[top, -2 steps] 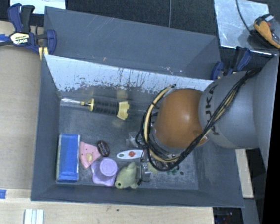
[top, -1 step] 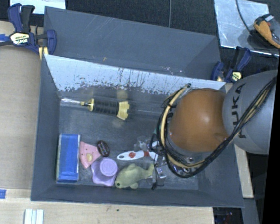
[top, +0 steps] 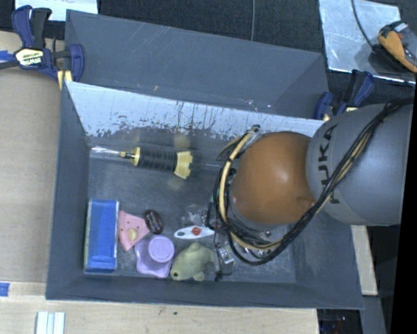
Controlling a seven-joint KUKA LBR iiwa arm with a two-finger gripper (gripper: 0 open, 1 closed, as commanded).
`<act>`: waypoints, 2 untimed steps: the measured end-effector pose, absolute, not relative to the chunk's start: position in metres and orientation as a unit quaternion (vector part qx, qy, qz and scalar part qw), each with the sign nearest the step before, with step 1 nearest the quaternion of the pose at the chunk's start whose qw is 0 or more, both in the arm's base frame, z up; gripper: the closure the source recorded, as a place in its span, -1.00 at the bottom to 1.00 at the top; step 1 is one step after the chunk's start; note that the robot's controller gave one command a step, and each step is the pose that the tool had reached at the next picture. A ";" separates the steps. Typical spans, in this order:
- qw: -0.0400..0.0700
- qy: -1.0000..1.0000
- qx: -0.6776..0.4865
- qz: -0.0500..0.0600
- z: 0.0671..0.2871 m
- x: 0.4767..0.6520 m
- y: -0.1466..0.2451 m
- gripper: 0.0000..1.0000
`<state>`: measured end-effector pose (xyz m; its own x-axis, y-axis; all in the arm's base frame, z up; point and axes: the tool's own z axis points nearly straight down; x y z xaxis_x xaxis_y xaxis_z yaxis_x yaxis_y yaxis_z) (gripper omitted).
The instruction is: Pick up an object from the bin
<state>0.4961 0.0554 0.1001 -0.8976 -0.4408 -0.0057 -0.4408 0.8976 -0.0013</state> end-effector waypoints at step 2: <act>0.008 0.988 -0.157 0.000 0.072 0.530 0.054 1.00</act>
Offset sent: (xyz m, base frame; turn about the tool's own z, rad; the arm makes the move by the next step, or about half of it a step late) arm 0.0313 -0.0018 -0.0301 0.1386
